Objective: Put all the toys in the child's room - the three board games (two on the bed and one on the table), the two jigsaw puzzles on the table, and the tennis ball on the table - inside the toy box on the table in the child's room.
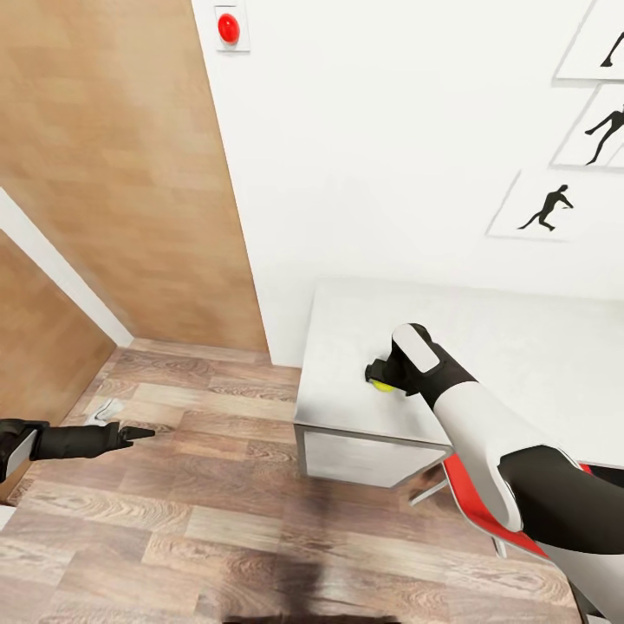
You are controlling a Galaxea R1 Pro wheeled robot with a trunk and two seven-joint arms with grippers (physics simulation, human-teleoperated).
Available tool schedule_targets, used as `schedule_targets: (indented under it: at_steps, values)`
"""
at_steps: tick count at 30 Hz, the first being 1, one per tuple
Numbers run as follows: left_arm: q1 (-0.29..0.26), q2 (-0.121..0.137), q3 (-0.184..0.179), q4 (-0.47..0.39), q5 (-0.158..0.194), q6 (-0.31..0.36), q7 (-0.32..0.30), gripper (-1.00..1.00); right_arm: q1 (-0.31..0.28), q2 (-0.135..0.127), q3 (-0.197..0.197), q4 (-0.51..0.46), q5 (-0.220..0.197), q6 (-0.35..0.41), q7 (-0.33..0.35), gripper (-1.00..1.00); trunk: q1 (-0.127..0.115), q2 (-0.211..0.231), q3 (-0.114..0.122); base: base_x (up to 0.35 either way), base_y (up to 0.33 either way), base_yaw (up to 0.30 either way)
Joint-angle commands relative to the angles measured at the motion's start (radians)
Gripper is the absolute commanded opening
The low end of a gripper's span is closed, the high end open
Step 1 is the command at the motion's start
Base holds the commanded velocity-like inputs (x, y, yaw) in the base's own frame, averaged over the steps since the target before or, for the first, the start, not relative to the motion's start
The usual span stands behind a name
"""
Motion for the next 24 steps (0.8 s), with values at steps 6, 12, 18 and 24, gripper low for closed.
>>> schedule_targets:
  at_steps: [6,12,18,24]
  values:
    - [-0.001,0.001,-0.008,-0.001,0.006,0.008,-0.003,1.0,-0.001,-0.001,0.005,-0.001,-0.01,0.002,-0.01,1.0,0.001,-0.002,-0.002,-0.002,0.001,0.0]
    - [-0.001,0.001,-0.008,-0.001,0.006,0.008,-0.003,1.0,-0.001,-0.001,0.005,-0.001,-0.01,0.001,-0.01,1.0,0.001,-0.002,-0.002,0.0,0.0,0.0]
    - [-0.001,0.001,-0.008,0.0,0.007,0.008,-0.003,1.0,-0.002,0.0,0.005,-0.003,-0.01,0.001,-0.009,1.0,0.001,-0.002,-0.002,0.0,0.0,0.0]
    - [-0.001,0.001,-0.007,0.0,0.007,0.008,-0.003,1.0,-0.002,0.001,0.005,-0.005,-0.01,0.0,-0.01,1.0,0.001,-0.002,-0.002,0.036,0.018,0.0]
